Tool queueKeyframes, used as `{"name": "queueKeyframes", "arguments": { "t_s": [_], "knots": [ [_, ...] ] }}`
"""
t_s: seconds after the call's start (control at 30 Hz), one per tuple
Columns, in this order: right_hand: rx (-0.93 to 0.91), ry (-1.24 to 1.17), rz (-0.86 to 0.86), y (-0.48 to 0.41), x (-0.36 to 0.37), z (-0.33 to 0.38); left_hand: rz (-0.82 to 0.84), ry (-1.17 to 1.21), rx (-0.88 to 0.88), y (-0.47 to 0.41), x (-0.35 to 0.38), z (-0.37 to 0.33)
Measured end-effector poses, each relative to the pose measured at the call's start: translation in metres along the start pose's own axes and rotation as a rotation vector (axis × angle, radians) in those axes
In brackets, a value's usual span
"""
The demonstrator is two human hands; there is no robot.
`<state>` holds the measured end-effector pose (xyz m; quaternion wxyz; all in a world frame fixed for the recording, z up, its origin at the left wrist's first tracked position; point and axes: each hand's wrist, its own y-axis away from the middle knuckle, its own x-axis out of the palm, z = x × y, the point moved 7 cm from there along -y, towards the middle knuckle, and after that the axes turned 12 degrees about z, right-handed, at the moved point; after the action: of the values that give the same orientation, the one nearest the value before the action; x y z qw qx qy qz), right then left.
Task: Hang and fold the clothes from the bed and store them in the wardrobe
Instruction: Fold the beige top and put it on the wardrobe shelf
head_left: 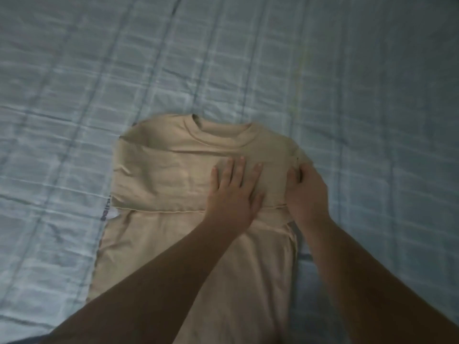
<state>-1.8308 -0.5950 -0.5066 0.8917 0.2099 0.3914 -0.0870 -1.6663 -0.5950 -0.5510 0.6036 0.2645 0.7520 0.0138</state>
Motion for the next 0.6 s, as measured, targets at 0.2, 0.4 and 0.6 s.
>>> {"name": "queueKeyframes", "arguments": {
  "t_s": [0.2, 0.4, 0.6],
  "knots": [
    [-0.007, 0.09, -0.014, 0.009, -0.009, -0.044, 0.076, -0.089, 0.049, -0.008, 0.022, -0.026],
    [0.105, 0.07, 0.023, 0.018, 0.01, -0.066, 0.081, -0.119, 0.053, -0.006, 0.03, -0.022],
    [0.026, 0.142, -0.152, 0.064, -0.006, -0.032, 0.1, -0.075, 0.116, 0.031, 0.011, -0.017]
  ]
}}
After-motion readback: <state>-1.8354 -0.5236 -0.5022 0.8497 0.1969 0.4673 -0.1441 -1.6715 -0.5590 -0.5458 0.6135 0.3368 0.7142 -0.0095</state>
